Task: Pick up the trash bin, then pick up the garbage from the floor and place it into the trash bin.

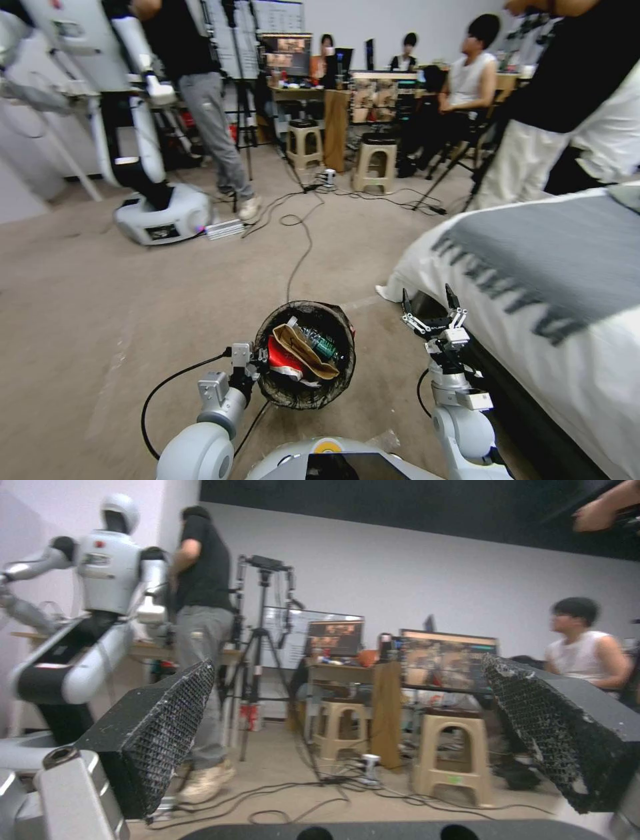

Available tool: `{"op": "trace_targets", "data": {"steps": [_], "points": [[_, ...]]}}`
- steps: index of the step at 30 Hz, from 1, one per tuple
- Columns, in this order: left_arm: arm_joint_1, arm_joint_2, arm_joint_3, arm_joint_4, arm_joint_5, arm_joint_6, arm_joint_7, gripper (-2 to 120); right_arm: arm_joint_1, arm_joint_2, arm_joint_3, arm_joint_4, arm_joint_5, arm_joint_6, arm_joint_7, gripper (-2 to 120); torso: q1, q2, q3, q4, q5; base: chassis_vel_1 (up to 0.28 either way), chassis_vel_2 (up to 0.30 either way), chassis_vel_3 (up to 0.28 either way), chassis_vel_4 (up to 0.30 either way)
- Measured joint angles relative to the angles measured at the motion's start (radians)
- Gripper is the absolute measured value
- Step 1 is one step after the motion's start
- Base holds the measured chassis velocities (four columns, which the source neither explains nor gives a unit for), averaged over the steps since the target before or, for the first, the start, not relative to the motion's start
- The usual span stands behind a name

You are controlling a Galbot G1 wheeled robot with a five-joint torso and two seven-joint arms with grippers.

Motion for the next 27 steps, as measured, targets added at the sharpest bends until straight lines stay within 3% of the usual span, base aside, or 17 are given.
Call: {"op": "trace_targets", "data": {"steps": [20, 27], "points": [[-0.002, 0.0, 0.012, 0.021, 0.018, -0.026, 0.002, 0, 0.006, 0.012, -0.008, -0.016, -0.002, 0.012, -0.018, 100, 0.0, 0.0, 0.0, 0.0005, 0.0, 0.12, 0.126, 0.123, 0.121], [-0.003, 0.002, 0.011, 0.018, 0.02, -0.03, 0.005, 0, 0.006, 0.016, -0.007, -0.016, -0.003, 0.012, -0.019, 100, 0.0, 0.0, 0.0, -0.0003, 0.0, 0.023, 0.013, 0.02, 0.02]]}}
